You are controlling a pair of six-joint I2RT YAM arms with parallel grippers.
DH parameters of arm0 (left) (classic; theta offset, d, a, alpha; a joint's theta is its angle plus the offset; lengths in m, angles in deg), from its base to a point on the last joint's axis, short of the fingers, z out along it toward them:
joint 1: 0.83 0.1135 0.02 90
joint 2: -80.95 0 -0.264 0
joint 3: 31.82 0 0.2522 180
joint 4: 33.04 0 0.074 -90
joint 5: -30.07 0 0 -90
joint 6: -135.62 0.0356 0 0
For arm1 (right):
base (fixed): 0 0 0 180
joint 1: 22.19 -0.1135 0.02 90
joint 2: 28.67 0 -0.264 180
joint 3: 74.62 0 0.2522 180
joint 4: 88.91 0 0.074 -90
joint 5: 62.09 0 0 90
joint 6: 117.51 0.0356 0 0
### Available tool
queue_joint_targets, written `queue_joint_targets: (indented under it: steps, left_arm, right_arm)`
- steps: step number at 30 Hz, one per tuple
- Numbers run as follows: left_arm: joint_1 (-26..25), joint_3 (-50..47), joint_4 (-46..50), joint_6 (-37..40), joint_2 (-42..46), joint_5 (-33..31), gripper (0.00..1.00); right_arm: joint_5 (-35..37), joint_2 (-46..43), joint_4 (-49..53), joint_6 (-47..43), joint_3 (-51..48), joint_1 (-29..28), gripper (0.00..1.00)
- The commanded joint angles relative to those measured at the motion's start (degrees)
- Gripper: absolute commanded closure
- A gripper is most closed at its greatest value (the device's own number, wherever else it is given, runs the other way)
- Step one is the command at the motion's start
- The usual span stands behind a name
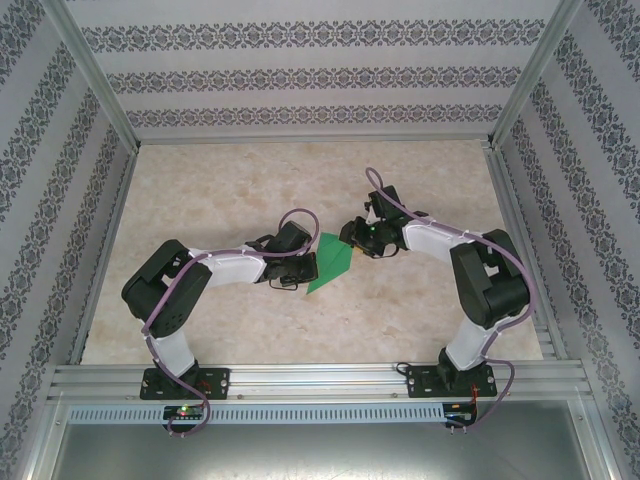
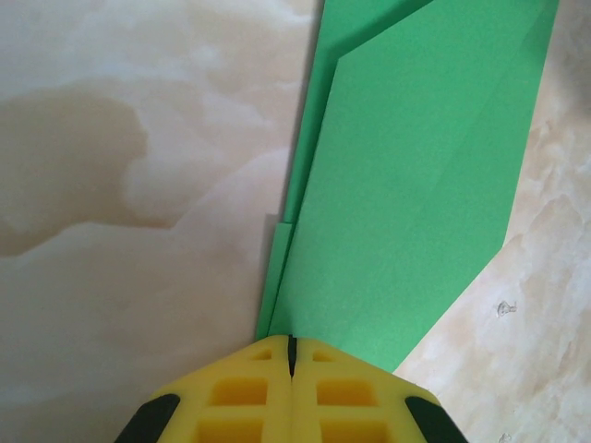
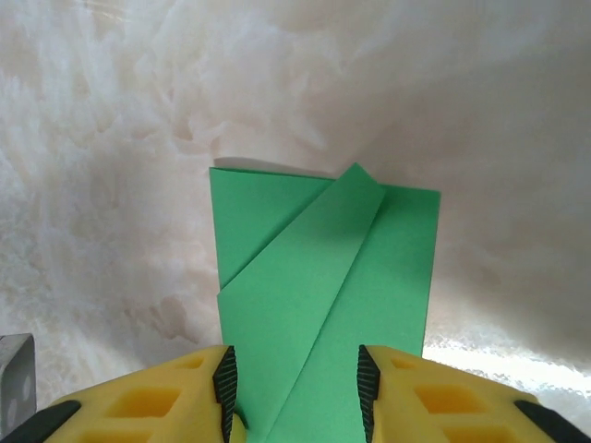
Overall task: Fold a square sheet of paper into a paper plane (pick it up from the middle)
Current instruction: Fourth fold the wing at the center of the table, then pick up the paper from the center of the table.
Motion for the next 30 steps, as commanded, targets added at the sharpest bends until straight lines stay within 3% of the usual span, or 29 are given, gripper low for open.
queue_joint_targets:
  steps: [1,17,26,30]
  left_arm:
    - [-0.5,0.6,1.8,-1.3,-0.2,0.4,1.00]
    - [-0.5,0.6,2.0,-1.9,-0.8,1.1,1.00]
    - [-0.5,0.3,2.1,-2.0,-0.7,0.9,1.00]
    - [-0.5,0.4,2.1,-2.0,-0.9,1.0,1.00]
  right_arm:
    - [-0.5,3.0,-0.1,1.5,1.4,-0.3,0.60]
    - [-4.8,9.1,-0.2,0.3,6.2,-2.5,0.68]
    - [1.8,6.4,1.9,1.2,4.1,-1.1,0.66]
    - [1.0,7.0,1.7,1.3,4.2,-0.8,0.66]
